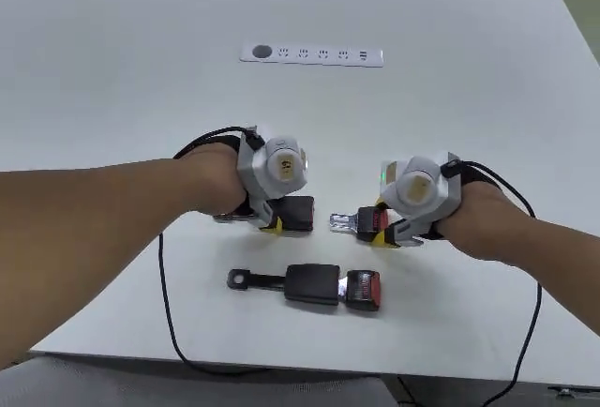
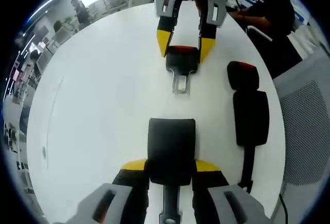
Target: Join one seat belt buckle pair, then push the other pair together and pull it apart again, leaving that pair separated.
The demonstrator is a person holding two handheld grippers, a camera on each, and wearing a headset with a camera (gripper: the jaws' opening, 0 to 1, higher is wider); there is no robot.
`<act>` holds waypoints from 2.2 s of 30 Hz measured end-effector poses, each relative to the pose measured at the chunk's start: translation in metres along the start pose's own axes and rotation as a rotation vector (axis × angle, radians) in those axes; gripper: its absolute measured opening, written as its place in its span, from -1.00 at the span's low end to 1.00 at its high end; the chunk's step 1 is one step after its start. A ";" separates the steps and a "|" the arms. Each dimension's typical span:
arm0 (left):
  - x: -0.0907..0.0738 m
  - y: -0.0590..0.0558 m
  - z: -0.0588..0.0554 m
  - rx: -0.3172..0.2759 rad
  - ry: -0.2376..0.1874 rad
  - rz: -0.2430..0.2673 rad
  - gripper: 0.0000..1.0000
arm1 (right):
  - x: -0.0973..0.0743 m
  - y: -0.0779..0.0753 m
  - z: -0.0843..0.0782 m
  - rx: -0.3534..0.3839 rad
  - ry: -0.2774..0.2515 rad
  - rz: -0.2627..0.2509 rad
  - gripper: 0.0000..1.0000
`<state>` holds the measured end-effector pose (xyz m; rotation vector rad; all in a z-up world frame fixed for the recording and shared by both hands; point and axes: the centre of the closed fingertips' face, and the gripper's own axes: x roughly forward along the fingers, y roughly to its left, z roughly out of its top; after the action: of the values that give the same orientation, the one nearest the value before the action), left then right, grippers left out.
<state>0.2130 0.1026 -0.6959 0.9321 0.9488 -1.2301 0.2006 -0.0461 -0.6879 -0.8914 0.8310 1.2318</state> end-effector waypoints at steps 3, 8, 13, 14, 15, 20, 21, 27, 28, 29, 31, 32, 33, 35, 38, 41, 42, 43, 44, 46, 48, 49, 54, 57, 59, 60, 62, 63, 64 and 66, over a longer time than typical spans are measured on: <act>0.001 0.001 0.000 -0.003 0.001 0.005 -0.36 | -0.010 -0.005 -0.026 0.019 0.031 -0.024 -0.40; 0.000 0.002 -0.001 -0.004 0.008 0.015 -0.35 | -0.015 -0.015 -0.053 0.056 0.048 -0.036 -0.37; -0.001 0.001 -0.001 -0.049 0.023 0.020 -0.34 | -0.021 -0.013 -0.041 0.038 0.078 -0.079 -0.20; -0.003 -0.001 -0.001 -0.045 0.017 0.023 -0.25 | -0.025 -0.014 -0.038 0.064 0.075 -0.104 -0.05; -0.004 -0.002 0.000 -0.046 0.008 0.027 -0.08 | -0.027 -0.016 -0.036 0.079 0.061 -0.125 0.04; -0.036 -0.005 0.011 -0.154 -0.132 0.102 0.22 | -0.046 -0.015 -0.022 0.163 -0.047 -0.193 0.10; -0.042 -0.006 0.011 -0.164 -0.149 0.117 0.24 | -0.050 -0.012 -0.016 0.197 -0.081 -0.201 0.13; -0.071 -0.025 -0.012 -0.295 -0.242 0.207 0.36 | -0.066 0.007 0.012 0.275 -0.194 -0.240 0.35; -0.075 -0.028 -0.015 -0.313 -0.255 0.217 0.38 | -0.068 0.013 0.016 0.295 -0.211 -0.249 0.38; -0.081 -0.033 -0.019 -0.335 -0.269 0.232 0.40 | -0.070 0.017 0.018 0.312 -0.224 -0.253 0.42; -0.086 -0.044 -0.027 -0.374 -0.290 0.234 0.49 | -0.069 0.028 0.021 0.346 -0.250 -0.249 0.55; -0.088 -0.048 -0.030 -0.389 -0.297 0.240 0.53 | -0.068 0.032 0.022 0.357 -0.259 -0.245 0.61; -0.092 -0.054 -0.034 -0.415 -0.310 0.246 0.57 | -0.068 0.038 0.022 0.360 -0.261 -0.240 0.68; -0.093 -0.058 -0.044 -0.459 -0.320 0.252 0.65 | -0.070 0.049 0.019 0.359 -0.254 -0.244 0.77; -0.097 -0.073 -0.056 -0.499 -0.323 0.250 0.78 | -0.075 0.066 0.010 0.402 -0.257 -0.235 0.87; -0.099 -0.081 -0.070 -0.538 -0.318 0.259 0.86 | -0.078 0.076 -0.002 0.437 -0.254 -0.242 0.93; -0.101 -0.083 -0.073 -0.556 -0.317 0.260 0.87 | -0.079 0.079 -0.005 0.446 -0.254 -0.244 0.95; -0.102 -0.087 -0.077 -0.575 -0.316 0.263 0.91 | -0.084 0.084 -0.007 0.461 -0.257 -0.248 0.98; -0.101 -0.089 -0.080 -0.581 -0.317 0.262 0.95 | -0.086 0.086 -0.009 0.470 -0.258 -0.252 0.99; -0.101 -0.093 -0.086 -0.600 -0.306 0.259 1.00 | -0.086 0.089 -0.018 0.494 -0.262 -0.261 0.99; -0.100 -0.096 -0.089 -0.615 -0.303 0.260 1.00 | -0.092 0.093 -0.022 0.528 -0.270 -0.276 1.00; -0.101 -0.096 -0.091 -0.624 -0.303 0.271 1.00 | -0.090 0.094 -0.026 0.545 -0.274 -0.279 1.00; -0.098 -0.103 -0.085 -0.635 -0.326 0.270 1.00 | -0.093 0.103 -0.036 0.589 -0.256 -0.296 1.00; -0.093 -0.116 -0.073 -0.638 -0.338 0.255 1.00 | -0.100 0.106 -0.037 0.614 -0.260 -0.317 1.00; -0.091 -0.119 -0.071 -0.636 -0.340 0.242 1.00 | -0.105 0.109 -0.036 0.620 -0.259 -0.327 1.00; -0.089 -0.121 -0.071 -0.637 -0.339 0.235 1.00 | -0.108 0.109 -0.035 0.624 -0.261 -0.341 1.00; -0.087 -0.123 -0.070 -0.637 -0.338 0.231 1.00 | -0.111 0.110 -0.035 0.628 -0.264 -0.351 1.00; -0.087 -0.124 -0.068 -0.634 -0.344 0.230 1.00 | -0.114 0.112 -0.032 0.631 -0.265 -0.352 1.00; -0.087 -0.126 -0.067 -0.635 -0.344 0.227 1.00 | -0.116 0.113 -0.031 0.635 -0.266 -0.355 1.00; -0.088 -0.128 -0.065 -0.637 -0.343 0.229 1.00 | -0.114 0.113 -0.032 0.634 -0.267 -0.357 1.00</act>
<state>0.0731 0.1793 -0.6420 0.2993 0.8504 -0.7797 0.0704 -0.1106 -0.6116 -0.3271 0.7409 0.6859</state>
